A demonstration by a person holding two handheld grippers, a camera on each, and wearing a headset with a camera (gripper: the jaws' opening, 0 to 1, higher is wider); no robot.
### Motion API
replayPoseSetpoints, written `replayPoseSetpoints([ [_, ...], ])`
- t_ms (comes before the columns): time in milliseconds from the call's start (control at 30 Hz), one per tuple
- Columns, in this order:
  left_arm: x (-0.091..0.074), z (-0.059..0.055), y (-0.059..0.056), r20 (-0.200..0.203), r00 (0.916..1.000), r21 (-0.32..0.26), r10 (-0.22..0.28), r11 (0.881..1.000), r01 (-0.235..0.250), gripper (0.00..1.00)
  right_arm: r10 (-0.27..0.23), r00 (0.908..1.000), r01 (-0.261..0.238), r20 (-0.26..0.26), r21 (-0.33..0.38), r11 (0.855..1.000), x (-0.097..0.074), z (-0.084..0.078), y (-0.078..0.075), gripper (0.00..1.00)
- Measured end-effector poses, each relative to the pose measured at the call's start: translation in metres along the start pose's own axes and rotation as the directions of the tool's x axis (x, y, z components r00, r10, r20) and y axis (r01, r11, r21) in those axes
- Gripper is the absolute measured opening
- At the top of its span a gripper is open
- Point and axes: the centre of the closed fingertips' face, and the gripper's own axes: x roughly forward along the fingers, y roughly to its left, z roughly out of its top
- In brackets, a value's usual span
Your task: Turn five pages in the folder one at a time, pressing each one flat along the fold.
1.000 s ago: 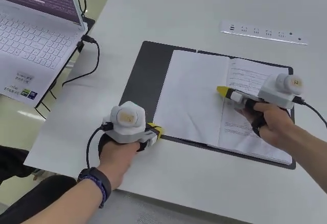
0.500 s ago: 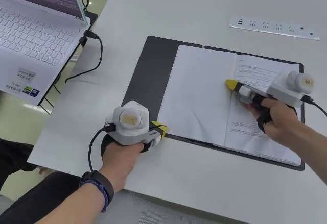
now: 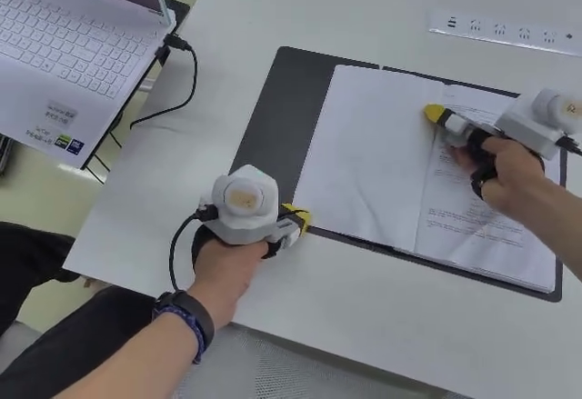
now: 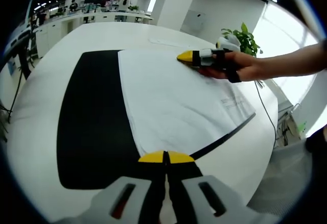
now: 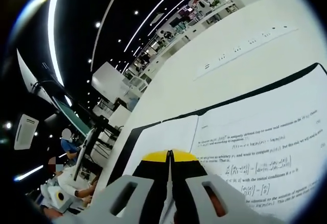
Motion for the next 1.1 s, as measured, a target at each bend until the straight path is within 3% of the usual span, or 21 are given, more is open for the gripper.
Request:
replayPoseSetpoints([
  [133, 0.000, 0.000, 0.000, -0.001, 1.0000, 0.000, -0.002, 1.000, 0.002, 0.00, -0.009, 0.9994, 0.008, 0.034, 0.039, 0.999, 0.005, 0.008, -0.004, 0.00],
  [300, -0.002, 0.001, -0.002, 0.002, 1.0000, -0.021, -0.005, 1.000, 0.005, 0.00, -0.035, 0.9954, 0.021, 0.090, 0.151, 0.988, 0.013, 0.021, -0.013, 0.00],
  [467, -0.001, 0.001, -0.001, -0.006, 1.0000, -0.021, -0.008, 1.000, 0.008, 0.00, -0.036, 0.9957, 0.024, 0.086, 0.130, 0.991, 0.025, 0.029, -0.026, 0.00],
  [567, -0.001, 0.001, -0.001, -0.001, 1.0000, -0.033, -0.005, 0.999, 0.005, 0.00, -0.026, 0.9949, 0.014, 0.097, 0.125, 0.992, 0.024, 0.028, -0.027, 0.00],
  [633, -0.001, 0.001, -0.001, 0.000, 1.0000, -0.027, -0.001, 1.000, 0.001, 0.00, -0.033, 0.9934, 0.025, 0.109, 0.069, 0.997, 0.023, 0.027, -0.029, 0.00],
  [767, -0.001, 0.001, -0.002, 0.005, 1.0000, -0.033, -0.002, 0.999, 0.002, 0.00, -0.025, 0.9922, 0.012, 0.123, 0.104, 0.994, 0.010, 0.015, -0.018, 0.00],
  [1000, 0.000, 0.001, -0.001, 0.008, 1.0000, -0.038, -0.004, 0.999, 0.004, 0.00, 0.004, 0.9942, -0.015, 0.108, 0.095, 0.995, -0.009, -0.007, 0.002, 0.00],
  [1067, 0.000, 0.001, -0.001, 0.008, 1.0000, -0.041, -0.004, 0.999, 0.004, 0.00, 0.006, 0.9949, -0.015, 0.101, 0.085, 0.996, -0.008, -0.008, -0.004, 0.00],
  [1100, 0.000, 0.000, -0.001, 0.008, 1.0000, -0.041, -0.004, 0.999, 0.004, 0.00, 0.007, 0.9955, -0.014, 0.095, 0.078, 0.997, -0.012, -0.012, 0.003, 0.00],
])
